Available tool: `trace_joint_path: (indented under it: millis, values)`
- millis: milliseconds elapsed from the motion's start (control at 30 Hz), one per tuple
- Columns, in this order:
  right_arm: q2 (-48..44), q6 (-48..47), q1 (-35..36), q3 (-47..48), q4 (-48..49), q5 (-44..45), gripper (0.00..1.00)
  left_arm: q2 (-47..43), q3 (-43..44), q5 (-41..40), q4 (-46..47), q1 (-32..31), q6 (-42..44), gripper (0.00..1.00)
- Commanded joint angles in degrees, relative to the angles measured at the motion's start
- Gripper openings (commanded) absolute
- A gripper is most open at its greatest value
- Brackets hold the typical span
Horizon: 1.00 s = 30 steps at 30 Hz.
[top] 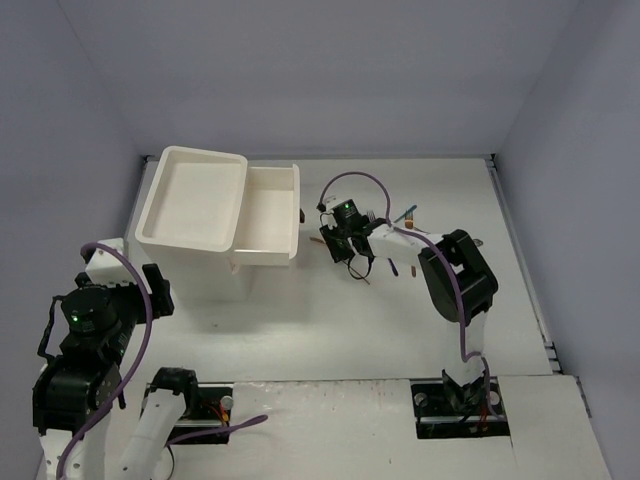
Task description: Sort the eating utensils into containers
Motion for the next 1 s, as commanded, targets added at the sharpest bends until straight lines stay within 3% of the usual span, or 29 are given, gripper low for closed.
trace_joint_path:
  millis: [0,133,367,567,700,967]
  values:
    - [0.62,-0.1,-0.43,0.76,-1.42,1.44,0.1,2.52,1.67,-0.53,2.04,-0.27,-0.61,0.69]
    - [-3.88,0.12,-0.83,-0.2,-1.48,2.38,0.0,3.02,1.74,-0.37,2.04,-0.26,-0.62,0.69]
    - [-19.16,6.71,-1.12,-1.76,-2.27,4.02,0.0,3.64,1.74,-0.28,1.95,-0.34,-0.45,0.69]
    - [-27.89,19.36,-0.78,4.91,-2.27,3.0,0.0,4.43,1.74,0.01,1.97,-0.28,-0.36,0.69]
    - [-26.79,27.08,1.65,12.46,-2.23,1.07,0.0,5.06,1.74,-0.08,1.89,-0.28,-0.35,0.69]
    - [-14.53,38.03,6.86,29.49,-1.74,2.2,0.0,6.45,1.83,-0.8,1.6,-0.33,-0.62,0.69]
